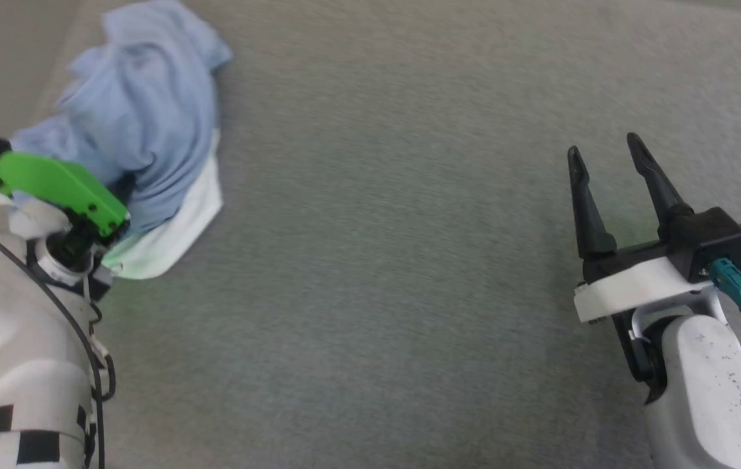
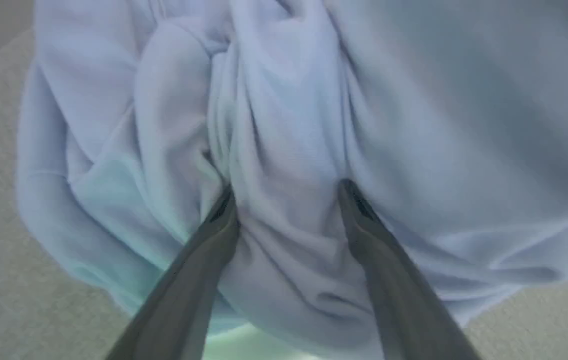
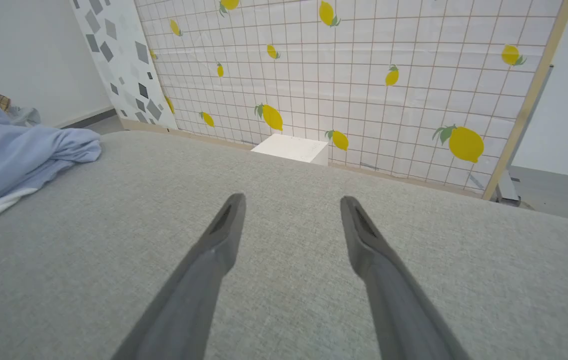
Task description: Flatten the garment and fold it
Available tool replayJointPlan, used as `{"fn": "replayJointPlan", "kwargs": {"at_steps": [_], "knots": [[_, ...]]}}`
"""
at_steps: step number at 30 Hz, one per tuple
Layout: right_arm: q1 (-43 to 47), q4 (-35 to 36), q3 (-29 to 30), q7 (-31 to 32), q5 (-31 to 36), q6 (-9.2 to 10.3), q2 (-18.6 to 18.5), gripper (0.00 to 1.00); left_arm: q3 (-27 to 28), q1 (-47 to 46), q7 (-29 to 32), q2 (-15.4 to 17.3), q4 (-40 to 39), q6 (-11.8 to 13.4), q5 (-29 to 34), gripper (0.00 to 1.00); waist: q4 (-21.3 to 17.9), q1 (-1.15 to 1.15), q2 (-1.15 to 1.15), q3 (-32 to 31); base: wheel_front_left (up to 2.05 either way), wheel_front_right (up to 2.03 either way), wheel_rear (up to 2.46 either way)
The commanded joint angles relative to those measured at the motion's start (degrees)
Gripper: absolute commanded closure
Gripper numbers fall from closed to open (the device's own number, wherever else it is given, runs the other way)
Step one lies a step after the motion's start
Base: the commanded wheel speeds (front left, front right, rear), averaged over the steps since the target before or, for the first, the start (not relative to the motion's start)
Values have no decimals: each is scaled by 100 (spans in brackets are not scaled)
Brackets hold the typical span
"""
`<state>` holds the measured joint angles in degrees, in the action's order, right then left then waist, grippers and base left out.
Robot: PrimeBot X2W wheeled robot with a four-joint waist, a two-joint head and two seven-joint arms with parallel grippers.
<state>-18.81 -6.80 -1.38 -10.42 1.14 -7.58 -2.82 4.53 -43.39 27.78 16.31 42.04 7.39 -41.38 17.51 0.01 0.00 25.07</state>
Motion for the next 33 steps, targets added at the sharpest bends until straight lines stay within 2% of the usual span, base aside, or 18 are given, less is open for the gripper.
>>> {"fn": "replayJointPlan", "kwargs": {"at_steps": [1,5,6,7,8,10,13,17,22,26,33], "knots": [[-90,-62,23,-68,-9,9,-6,0,-43,165,139,-9,107,61,-16,0,-623,-1,0,538,0,0,0],[-41,-211,38,-161,-127,9,-6,0,-168,396,638,6,344,106,-36,0,-651,-1,0,291,0,0,0],[-25,-239,38,-180,-165,9,-6,0,-209,440,752,38,367,98,-23,37,-649,-1,0,217,0,0,0],[-9,-283,37,-204,-200,9,-6,0,-273,486,843,106,366,77,27,61,-641,-1,0,103,0,0,0],[7,-318,36,-222,-218,9,-6,0,-349,518,846,196,324,52,121,100,-632,-1,0,8,0,0,0],[59,-400,49,-265,-260,9,-6,0,-445,545,582,403,121,10,338,100,-600,-1,0,-241,0,0,0],[178,-531,117,-318,-311,9,-6,0,-472,482,-281,641,-311,18,680,100,-554,-1,0,-675,0,0,0],[398,-658,238,-367,-398,9,-6,0,-539,243,-1559,756,-885,-4,1108,100,-551,-1,0,-1246,0,0,0],[666,-679,392,-395,-487,9,-6,0,-824,-172,-2701,760,-1531,-58,1645,100,-728,-1,0,-1727,0,0,0],[831,-681,500,-407,-539,9,-6,0,-1132,-463,-3177,638,-1958,-99,1958,100,-1019,-1,0,-1989,0,0,0],[1044,-667,588,-412,-590,9,-6,0,-1655,-701,-3500,46,-2514,-291,2004,100,-1706,-1,0,-2241,0,0,0]]}}
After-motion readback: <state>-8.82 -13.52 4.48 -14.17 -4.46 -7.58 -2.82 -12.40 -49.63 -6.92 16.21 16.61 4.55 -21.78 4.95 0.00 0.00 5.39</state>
